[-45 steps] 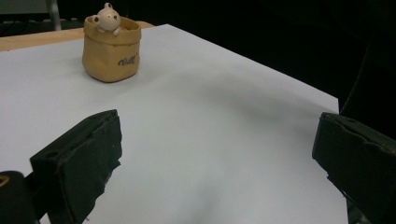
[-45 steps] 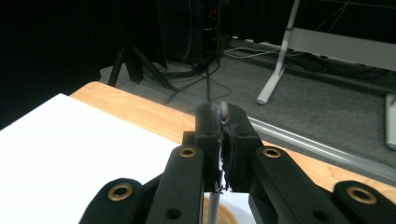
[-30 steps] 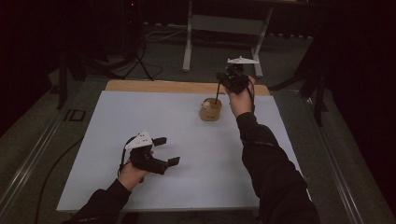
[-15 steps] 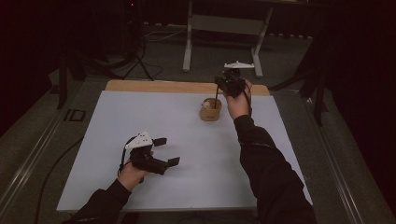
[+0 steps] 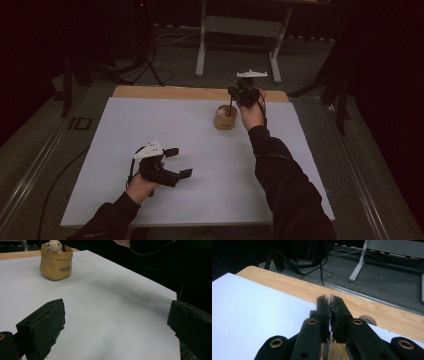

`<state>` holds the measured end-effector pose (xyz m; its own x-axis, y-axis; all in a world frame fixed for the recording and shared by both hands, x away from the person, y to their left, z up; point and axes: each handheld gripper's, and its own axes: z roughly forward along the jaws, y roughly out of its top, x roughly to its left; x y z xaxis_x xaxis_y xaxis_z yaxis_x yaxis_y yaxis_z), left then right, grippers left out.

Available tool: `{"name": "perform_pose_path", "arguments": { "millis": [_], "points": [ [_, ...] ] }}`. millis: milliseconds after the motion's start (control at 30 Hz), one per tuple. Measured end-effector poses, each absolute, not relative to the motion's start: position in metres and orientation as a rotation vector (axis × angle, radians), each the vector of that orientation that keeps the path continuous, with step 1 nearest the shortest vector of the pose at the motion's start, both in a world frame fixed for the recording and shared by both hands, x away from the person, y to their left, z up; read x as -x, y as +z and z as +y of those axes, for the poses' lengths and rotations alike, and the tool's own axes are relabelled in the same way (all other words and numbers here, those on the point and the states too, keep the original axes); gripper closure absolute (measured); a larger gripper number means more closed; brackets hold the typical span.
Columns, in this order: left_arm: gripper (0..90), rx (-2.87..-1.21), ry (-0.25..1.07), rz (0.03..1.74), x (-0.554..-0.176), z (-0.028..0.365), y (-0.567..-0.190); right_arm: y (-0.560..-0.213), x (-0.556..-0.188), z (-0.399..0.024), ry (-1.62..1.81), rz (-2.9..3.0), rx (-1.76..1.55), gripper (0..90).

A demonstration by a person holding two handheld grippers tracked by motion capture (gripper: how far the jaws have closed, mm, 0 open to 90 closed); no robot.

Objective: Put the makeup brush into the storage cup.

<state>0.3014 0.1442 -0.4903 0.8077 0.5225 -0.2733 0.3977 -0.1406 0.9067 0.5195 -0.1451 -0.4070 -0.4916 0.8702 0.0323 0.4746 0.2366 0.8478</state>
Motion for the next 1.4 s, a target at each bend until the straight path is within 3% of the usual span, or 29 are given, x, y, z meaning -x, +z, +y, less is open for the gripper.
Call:
{"name": "perform_pose_path", "arguments": {
  "millis": [367,533,867,1400],
  "points": [
    [1.8,-1.75,0.11,0.699,-0.301,0.145,-0.49,-0.417,-0.521,-0.143,1.148,2.094,-1.239,82.8],
    [1.8,-1.751,0.111,0.699,-0.301,0.144,-0.49,-0.411,-0.519,-0.143,1.132,2.101,-1.216,44.5],
    [1.8,-1.759,0.113,0.705,-0.301,0.144,-0.49,-0.402,-0.512,-0.151,1.218,2.164,-1.193,12.5],
    [1.8,-1.77,0.112,0.699,-0.301,0.143,-0.489,-0.399,-0.498,-0.158,1.279,2.305,-1.112,11.3]
  ]
}}
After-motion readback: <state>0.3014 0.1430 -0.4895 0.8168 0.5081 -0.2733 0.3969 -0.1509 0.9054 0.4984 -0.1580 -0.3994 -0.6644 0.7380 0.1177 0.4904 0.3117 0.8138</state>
